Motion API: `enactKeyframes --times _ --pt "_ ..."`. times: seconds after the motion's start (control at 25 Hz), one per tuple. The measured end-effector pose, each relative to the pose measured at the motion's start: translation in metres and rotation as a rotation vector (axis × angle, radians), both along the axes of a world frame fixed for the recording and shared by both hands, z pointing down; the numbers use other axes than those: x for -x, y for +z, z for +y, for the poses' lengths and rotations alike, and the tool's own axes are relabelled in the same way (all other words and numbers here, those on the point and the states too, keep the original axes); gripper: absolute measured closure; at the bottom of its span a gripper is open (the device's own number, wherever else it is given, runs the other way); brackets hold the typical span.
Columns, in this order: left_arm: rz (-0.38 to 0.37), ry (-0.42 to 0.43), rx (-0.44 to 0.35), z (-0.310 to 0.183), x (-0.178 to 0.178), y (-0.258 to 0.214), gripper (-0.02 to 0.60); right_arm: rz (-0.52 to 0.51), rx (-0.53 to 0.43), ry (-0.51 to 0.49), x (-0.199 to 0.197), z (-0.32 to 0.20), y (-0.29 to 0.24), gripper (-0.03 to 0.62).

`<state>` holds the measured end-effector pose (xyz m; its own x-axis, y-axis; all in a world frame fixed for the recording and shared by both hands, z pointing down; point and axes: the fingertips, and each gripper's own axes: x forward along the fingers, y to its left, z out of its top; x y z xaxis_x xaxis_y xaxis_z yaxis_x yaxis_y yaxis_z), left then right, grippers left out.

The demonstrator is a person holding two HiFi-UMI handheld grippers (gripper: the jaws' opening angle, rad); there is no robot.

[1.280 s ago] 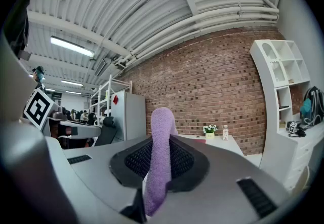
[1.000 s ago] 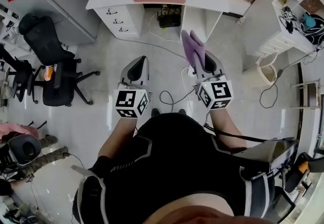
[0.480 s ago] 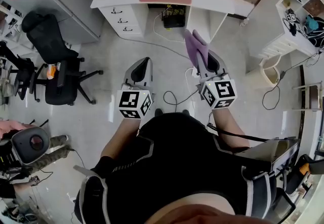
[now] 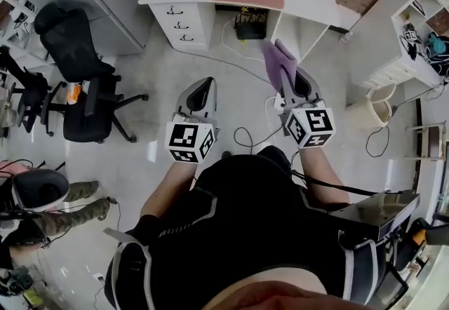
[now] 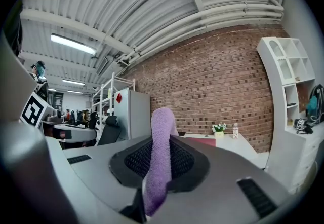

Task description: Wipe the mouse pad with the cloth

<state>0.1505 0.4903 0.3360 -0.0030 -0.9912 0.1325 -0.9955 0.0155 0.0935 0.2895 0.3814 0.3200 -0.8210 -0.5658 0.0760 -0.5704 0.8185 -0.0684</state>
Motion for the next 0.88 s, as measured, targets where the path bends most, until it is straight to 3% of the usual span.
enactKeyframes --times 0.36,0.88 --pt "0.01 -0.004 -0.001 -0.012 0.031 0.007 0.58 -0.002 0.016 -0.009 0.036 -0.014 0.005 0.536" --pt "-0.021 -0.046 0.008 -0.115 0.067 0.006 0.58 -0.035 0.01 -0.106 0.092 -0.114 0.005 0.536"
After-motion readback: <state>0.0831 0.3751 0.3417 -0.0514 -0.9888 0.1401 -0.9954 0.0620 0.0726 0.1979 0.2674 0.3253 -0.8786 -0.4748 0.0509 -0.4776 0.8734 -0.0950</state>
